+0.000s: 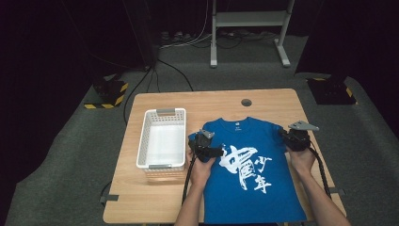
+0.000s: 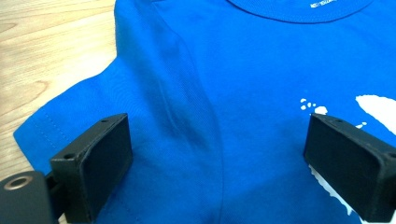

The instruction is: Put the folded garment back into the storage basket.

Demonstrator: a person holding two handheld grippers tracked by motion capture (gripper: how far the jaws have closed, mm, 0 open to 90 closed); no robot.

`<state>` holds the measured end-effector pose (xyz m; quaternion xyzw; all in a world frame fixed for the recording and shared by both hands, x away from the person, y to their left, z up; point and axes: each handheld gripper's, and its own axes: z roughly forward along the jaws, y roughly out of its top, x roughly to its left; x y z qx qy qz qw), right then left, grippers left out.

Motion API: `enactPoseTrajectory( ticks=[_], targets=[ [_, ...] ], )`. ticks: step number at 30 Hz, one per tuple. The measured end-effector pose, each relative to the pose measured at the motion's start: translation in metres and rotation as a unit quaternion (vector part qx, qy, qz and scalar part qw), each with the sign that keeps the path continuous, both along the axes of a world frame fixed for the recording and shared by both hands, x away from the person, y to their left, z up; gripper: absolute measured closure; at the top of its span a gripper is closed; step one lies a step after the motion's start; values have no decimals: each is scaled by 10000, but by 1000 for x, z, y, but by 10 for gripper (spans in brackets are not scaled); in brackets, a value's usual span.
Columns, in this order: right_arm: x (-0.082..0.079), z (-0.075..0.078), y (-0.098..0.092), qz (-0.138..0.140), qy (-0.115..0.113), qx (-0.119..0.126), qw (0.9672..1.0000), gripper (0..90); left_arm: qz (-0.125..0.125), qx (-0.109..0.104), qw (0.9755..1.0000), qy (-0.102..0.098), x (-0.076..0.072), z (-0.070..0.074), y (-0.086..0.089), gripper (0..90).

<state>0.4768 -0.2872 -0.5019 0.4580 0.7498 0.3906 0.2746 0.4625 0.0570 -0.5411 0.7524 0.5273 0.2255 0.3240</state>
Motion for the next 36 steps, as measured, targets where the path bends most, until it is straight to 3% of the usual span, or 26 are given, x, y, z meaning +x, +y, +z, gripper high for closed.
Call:
enactPoseTrajectory(
  ticks=[10,26,32,36],
  targets=[
    [0,-7,17,261,77,-54,9996,860,1,-1,10000,0,0,0,0,79],
    [5,-30,37,599,461,-182,9970,835,2,-5,10000,-3,1,0,0,78],
    [2,-30,40,802,456,-186,9956,625,-49,-23,10000,41,1,0,0,57],
    [-3,-25,42,901,293,-98,9955,491,-42,-281,9995,151,-1,3,3,48]
  ],
)
